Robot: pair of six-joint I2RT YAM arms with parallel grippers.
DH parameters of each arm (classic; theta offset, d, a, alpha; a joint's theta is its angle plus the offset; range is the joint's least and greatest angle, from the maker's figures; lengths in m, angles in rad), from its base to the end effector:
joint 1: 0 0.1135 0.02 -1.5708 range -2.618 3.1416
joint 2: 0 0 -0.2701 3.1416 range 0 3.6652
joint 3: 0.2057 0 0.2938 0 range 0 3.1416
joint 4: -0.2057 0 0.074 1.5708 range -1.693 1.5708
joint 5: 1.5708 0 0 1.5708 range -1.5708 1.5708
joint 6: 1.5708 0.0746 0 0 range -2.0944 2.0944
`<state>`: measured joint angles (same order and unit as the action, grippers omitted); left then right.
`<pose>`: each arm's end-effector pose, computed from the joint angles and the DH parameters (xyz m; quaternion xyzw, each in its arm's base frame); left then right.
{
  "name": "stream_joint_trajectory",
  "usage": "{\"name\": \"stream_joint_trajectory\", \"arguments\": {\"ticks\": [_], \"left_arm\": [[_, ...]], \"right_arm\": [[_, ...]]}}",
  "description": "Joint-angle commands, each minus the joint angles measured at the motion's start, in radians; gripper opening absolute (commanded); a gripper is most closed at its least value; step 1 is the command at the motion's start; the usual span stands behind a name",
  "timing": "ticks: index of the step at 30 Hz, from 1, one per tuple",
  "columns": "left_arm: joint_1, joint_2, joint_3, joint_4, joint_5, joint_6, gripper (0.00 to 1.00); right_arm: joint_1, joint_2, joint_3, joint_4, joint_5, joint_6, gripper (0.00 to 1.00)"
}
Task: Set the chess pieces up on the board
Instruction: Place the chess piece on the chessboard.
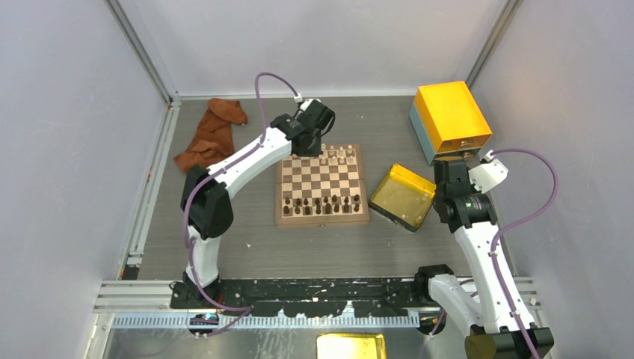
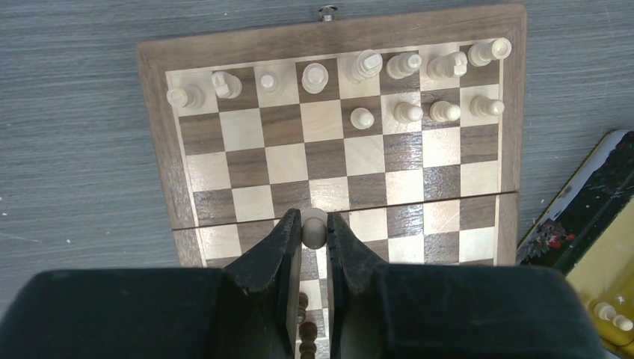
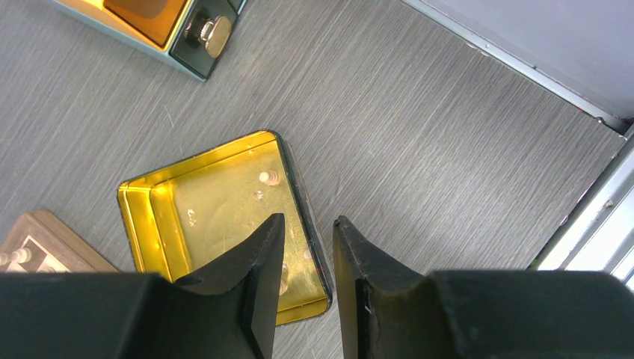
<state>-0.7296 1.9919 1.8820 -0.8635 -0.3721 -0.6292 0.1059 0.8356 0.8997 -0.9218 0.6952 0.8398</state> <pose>0.3935 -0.3155 0.2695 -0.0072 0.9408 -0.0442 0.3361 0.2118 -0.0255 0.2928 0.4271 0.7797 -0.1347 0.4375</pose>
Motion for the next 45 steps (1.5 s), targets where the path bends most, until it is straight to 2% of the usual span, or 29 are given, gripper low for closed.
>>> {"name": "stream_joint_trajectory", "arguments": {"ticks": [1, 21, 45], "left_arm": [[0.018, -0.046, -0.036, 0.113, 0.018, -0.021, 0.00], [0.042, 0.076, -0.020, 0.166, 0.072, -0.008, 0.00], [0.049, 0.152, -0.030, 0.234, 0.058, -0.039, 0.00]], "right_arm": [[0.007, -0.007, 0.031, 0.012, 0.037, -0.013, 0.36], [0.012, 0.025, 0.042, 0.034, 0.055, -0.038, 0.36], [0.020, 0.040, 0.038, 0.043, 0.058, -0.046, 0.36]]}}
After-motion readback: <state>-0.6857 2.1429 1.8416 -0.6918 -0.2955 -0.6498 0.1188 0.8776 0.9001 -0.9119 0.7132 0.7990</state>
